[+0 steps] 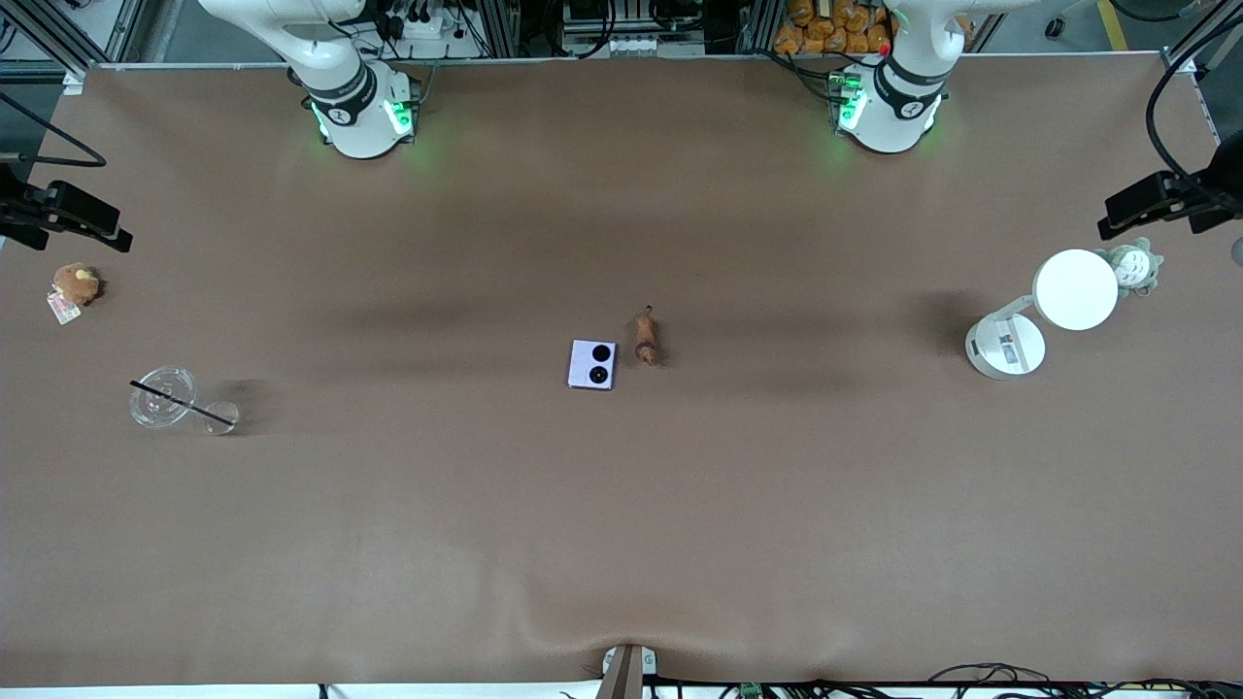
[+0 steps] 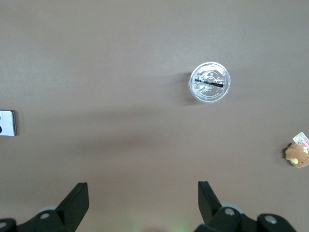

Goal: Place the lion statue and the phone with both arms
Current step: 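Move the left gripper from the lamp toward the brown lion figurine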

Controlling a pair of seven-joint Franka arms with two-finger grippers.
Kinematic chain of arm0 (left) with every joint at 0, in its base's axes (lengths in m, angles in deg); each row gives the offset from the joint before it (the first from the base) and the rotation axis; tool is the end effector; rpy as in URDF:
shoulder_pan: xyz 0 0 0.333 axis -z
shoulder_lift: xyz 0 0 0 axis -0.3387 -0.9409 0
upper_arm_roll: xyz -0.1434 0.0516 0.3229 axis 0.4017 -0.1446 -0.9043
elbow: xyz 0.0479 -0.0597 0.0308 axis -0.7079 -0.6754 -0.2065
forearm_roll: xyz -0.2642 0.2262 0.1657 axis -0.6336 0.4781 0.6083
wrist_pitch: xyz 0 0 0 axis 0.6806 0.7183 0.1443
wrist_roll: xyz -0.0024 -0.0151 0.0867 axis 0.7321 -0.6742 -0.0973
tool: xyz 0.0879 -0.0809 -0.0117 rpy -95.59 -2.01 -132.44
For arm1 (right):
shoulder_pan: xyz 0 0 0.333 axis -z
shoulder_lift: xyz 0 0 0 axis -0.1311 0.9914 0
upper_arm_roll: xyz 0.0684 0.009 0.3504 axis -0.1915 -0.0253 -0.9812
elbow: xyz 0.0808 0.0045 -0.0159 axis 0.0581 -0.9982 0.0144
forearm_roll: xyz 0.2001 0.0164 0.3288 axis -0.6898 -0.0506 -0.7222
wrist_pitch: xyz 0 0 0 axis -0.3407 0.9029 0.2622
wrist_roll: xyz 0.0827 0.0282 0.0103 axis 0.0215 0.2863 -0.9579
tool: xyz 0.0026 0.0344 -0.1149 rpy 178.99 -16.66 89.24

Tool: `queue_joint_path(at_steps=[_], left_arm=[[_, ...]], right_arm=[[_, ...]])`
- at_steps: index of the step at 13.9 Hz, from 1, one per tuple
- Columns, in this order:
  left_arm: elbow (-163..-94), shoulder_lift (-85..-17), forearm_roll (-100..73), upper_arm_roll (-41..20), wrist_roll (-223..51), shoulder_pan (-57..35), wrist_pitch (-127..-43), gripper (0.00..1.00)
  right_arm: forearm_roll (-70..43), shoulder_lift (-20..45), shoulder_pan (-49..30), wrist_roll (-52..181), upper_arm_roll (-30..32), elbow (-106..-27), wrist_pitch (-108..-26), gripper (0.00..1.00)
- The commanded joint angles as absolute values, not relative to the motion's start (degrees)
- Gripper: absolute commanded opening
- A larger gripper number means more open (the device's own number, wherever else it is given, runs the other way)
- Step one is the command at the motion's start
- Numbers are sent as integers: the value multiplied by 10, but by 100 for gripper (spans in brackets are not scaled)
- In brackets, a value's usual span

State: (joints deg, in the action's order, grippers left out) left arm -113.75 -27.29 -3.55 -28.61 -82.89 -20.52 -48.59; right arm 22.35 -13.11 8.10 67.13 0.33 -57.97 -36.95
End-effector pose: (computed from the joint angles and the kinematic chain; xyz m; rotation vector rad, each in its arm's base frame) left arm 0.5414 0.0063 0.6629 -3.1154 -0.1026 0.1568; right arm 0.5237 -0.0459 0.6594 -3.1135 0.0787 0.0842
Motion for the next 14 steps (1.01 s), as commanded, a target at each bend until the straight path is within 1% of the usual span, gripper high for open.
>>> queue_joint_path(at_steps=[1,4,8,10,14], left_arm=[[-1130,-287,-34,-284,-830,-202,-478,100],[-1126,-323,-30,-283,-831,-199,-474,100],[-1125,-343,-31,-282,-809,-195,-474,100],[-1125,-362,-34,-279,-812,-172,-480,100],[-1114,-415,-39,-273,-887,-68,-554,100]], right_arm=[[229,-140,81,677,-1,-581,-370,100],[229,-140,81,677,-1,-580,-370,100],[229,-140,81,678,-4,-579,-370,100],[229,-140,81,678,-4,-579,-370,100],[229,-140,81,678,-4,-579,-370,100]])
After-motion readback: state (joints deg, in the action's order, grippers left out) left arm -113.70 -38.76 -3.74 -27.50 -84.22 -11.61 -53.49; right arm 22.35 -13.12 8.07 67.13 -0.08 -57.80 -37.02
